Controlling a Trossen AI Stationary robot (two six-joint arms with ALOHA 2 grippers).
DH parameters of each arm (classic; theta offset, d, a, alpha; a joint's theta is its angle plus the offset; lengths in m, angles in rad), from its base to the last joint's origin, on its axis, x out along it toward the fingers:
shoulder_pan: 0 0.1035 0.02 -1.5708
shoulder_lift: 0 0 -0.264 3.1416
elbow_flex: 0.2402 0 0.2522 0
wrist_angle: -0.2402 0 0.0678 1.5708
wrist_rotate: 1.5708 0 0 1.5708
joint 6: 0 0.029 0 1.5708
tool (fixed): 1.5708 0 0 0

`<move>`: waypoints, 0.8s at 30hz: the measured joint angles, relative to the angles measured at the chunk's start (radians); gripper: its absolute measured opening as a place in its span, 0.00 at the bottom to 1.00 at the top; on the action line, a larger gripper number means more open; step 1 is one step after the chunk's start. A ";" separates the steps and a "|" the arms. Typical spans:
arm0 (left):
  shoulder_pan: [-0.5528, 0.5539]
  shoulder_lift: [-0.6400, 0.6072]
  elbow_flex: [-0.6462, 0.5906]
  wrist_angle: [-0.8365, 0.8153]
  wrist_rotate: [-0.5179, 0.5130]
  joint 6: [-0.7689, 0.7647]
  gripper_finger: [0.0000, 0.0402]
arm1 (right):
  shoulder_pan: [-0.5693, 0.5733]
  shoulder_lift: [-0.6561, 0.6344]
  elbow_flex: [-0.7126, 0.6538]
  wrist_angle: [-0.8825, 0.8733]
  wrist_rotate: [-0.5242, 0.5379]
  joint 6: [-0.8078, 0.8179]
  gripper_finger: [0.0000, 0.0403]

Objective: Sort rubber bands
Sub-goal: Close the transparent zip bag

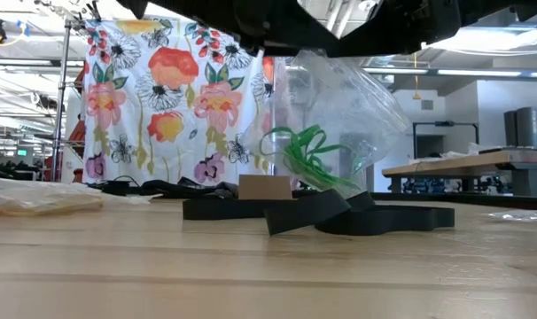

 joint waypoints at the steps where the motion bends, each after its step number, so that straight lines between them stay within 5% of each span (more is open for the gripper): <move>1: 0.001 0.003 0.000 0.000 -0.002 0.009 0.58 | 0.000 0.000 0.000 0.000 0.000 0.000 0.04; 14: -0.010 0.000 0.000 0.011 -0.033 0.035 0.55 | 0.004 0.000 0.000 -0.003 0.000 0.008 0.04; 24: -0.016 0.000 0.000 0.014 -0.037 0.060 0.20 | 0.001 0.000 0.000 -0.005 0.000 0.008 0.04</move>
